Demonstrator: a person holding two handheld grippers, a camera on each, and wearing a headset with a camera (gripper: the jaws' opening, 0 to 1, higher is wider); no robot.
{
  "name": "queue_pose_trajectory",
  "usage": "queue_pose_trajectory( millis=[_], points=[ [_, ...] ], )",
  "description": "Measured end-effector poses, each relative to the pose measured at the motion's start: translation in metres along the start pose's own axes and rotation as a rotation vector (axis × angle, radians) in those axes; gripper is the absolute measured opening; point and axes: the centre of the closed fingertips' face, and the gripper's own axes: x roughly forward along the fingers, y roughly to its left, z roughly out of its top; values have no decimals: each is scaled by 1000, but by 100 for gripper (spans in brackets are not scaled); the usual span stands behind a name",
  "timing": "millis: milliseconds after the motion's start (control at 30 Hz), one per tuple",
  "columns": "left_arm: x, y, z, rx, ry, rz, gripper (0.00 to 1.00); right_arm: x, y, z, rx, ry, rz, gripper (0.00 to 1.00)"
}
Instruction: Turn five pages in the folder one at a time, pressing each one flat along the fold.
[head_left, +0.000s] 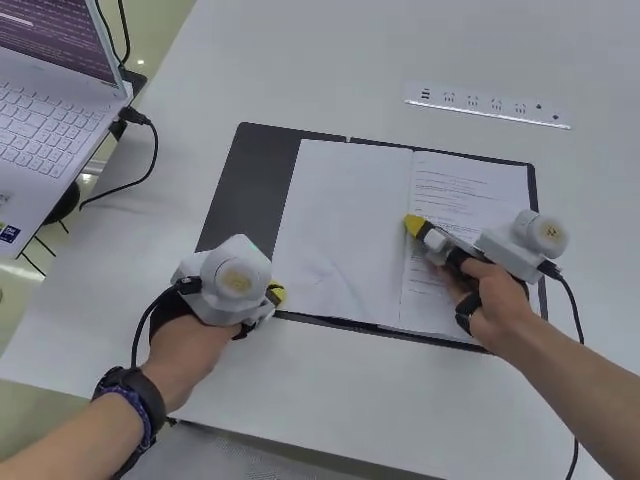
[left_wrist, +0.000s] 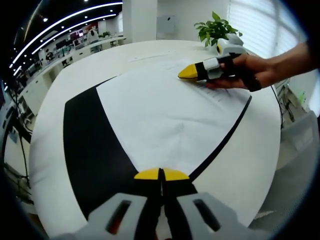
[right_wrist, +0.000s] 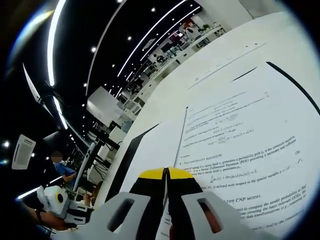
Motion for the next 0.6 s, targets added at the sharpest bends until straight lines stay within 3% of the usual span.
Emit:
queue_pose_trajectory(
  millis=[600],
  points=[
    [1, 1, 0, -11, -6, 1, 0, 14, 13, 15, 59, -76, -20, 0]
  ],
)
